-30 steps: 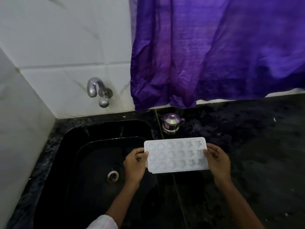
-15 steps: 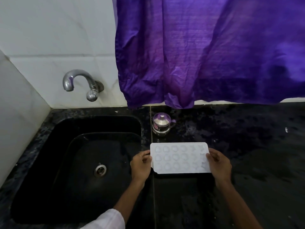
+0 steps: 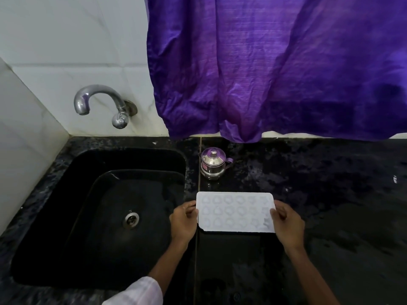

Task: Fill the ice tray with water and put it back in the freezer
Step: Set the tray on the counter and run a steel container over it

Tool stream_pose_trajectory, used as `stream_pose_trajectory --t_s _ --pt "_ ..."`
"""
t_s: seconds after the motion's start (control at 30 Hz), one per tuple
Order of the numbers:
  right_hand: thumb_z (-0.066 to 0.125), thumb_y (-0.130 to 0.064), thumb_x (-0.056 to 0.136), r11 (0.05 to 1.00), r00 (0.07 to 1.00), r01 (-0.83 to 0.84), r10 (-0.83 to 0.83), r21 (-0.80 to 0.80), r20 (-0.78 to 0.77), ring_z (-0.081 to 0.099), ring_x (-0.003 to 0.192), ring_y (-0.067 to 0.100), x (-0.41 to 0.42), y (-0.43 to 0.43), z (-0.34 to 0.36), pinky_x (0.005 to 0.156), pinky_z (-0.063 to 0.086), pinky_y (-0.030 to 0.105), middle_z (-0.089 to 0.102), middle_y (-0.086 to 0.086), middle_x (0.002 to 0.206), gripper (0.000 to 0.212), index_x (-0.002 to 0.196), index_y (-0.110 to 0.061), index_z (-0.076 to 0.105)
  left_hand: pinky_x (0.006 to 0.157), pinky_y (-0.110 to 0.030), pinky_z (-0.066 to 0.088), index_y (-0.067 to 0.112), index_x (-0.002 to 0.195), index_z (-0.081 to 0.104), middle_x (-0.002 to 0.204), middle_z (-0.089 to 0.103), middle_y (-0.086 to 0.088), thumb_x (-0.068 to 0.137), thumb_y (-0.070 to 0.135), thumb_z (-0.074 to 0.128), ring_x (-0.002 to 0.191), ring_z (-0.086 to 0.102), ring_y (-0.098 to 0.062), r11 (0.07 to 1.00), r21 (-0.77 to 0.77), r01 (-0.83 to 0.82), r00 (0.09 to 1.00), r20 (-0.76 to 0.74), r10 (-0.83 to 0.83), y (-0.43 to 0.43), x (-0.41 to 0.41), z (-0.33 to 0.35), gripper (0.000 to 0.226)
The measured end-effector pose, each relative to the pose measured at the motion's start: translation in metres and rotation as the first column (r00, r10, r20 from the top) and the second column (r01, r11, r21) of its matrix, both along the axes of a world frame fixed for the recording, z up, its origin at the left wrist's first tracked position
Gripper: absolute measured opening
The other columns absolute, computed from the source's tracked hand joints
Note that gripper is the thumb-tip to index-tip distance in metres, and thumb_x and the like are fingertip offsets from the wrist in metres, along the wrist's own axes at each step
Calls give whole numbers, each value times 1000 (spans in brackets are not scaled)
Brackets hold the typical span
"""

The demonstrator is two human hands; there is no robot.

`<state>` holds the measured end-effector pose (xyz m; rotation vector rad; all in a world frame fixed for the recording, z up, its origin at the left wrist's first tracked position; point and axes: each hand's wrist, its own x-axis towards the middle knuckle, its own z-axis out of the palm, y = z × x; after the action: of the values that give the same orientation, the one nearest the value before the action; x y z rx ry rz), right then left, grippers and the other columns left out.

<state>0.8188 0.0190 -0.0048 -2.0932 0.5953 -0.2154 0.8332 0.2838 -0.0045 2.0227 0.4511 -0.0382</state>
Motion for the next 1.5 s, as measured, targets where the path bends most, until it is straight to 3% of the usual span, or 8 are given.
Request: stream_pose_trajectory --t_s 0.2,0.37,0.53,0.73,0.93,1.07,1.27,1.5 --pt "62 -10 92 996 984 -43 56 -81 168 66 92 16 15 2 5 89 52 29 67 6 108 20 111 -10 69 76 3 42 8 116 71 104 76 -3 93 8 64 90 66 -1 998 61 -3 998 58 0 8 -2 -2 24" --pt "66 -14 91 970 962 -223 202 100 183 63 91 5 59 27 29 79 46 4 69 -1 106 23 113 -10 67 88 -37 60 26 102 73 96 76 10 94 13 64 90 71 -2 995 -95 -39 994 95 48 14 -2 -1 18" --pt "65 -26 92 907 937 -348 332 236 109 62 99 5 113 55 37 93 54 37 63 -6 118 35 125 -15 60 87 -37 59 40 95 68 95 77 10 96 14 62 93 72 -5 981 -188 -48 989 127 73 8 -7 9 26" --pt "63 -43 90 876 894 -441 447 196 18 65 96 13 149 68 29 89 55 46 67 -9 102 25 106 -25 67 83 -32 59 31 100 71 92 77 12 97 13 60 87 72 -3 972 -226 -66 989 112 93 6 -18 15 21" --pt "62 -51 88 870 924 -358 381 338 -2 61 73 14 152 78 25 58 53 24 64 5 79 48 85 -4 62 84 -30 58 19 108 72 96 77 8 97 12 60 89 71 -4 968 -235 -83 988 108 110 9 -31 15 18" --pt "60 -53 89 808 916 -368 401 460 28 45 66 14 150 87 21 61 42 28 47 0 67 43 71 -15 48 84 -28 57 20 108 72 97 77 7 97 11 60 89 71 -3 964 -252 -89 989 96 117 13 -40 15 18" --pt "69 -74 66 801 947 -308 309 514 86 49 74 19 158 95 20 70 41 39 54 4 72 55 61 -24 46 80 -26 55 22 107 71 96 77 8 97 13 60 84 72 -5 957 -273 -99 989 77 124 25 -57 10 17" --pt "76 -60 70 803 934 -350 265 482 239 48 77 20 134 91 73 71 41 38 52 8 78 49 62 -23 45 83 -31 57 23 106 71 95 78 9 97 13 60 84 72 -6 952 -294 -82 992 70 107 32 -67 5 18"
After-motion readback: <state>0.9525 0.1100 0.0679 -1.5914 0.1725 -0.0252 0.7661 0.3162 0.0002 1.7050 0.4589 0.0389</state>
